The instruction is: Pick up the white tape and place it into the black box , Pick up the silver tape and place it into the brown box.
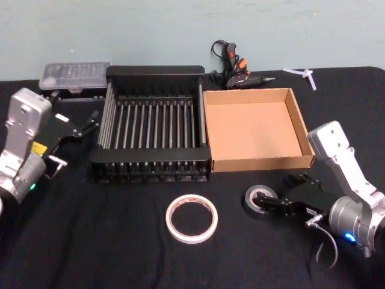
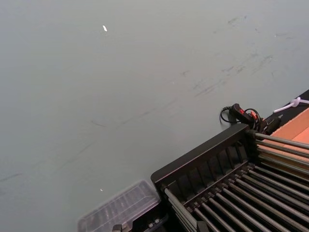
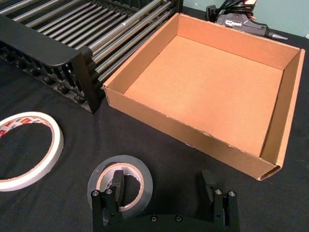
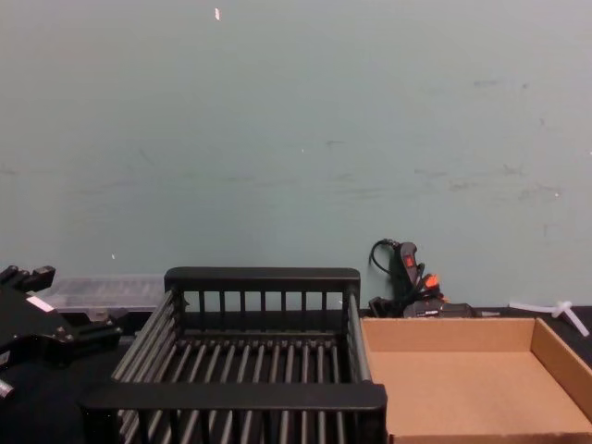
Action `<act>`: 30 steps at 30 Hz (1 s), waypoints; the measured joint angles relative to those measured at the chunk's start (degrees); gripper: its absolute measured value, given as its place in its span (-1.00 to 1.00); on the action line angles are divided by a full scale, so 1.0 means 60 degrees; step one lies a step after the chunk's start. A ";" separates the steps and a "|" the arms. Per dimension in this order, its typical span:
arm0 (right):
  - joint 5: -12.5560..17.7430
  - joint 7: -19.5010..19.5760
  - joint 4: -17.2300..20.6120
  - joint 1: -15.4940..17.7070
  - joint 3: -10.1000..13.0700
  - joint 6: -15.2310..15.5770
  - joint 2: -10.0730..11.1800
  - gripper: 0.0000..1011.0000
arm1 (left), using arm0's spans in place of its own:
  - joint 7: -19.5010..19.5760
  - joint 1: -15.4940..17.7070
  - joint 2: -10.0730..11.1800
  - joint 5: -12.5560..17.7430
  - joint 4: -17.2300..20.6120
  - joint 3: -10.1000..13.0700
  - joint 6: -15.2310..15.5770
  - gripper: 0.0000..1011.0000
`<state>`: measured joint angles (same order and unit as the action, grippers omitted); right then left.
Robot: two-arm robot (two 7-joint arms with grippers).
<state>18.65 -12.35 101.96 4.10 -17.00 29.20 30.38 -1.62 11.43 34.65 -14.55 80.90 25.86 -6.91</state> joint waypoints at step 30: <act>-0.0440 -0.0263 -0.0162 -0.0095 0.0060 0.0097 -0.0260 0.93 | 0.0000 0.0000 0.0000 0.0000 0.0000 0.0000 0.0000 0.98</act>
<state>16.02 -13.92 100.99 3.52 -16.64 29.78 28.82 -1.62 11.43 34.65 -14.55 80.90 25.86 -6.91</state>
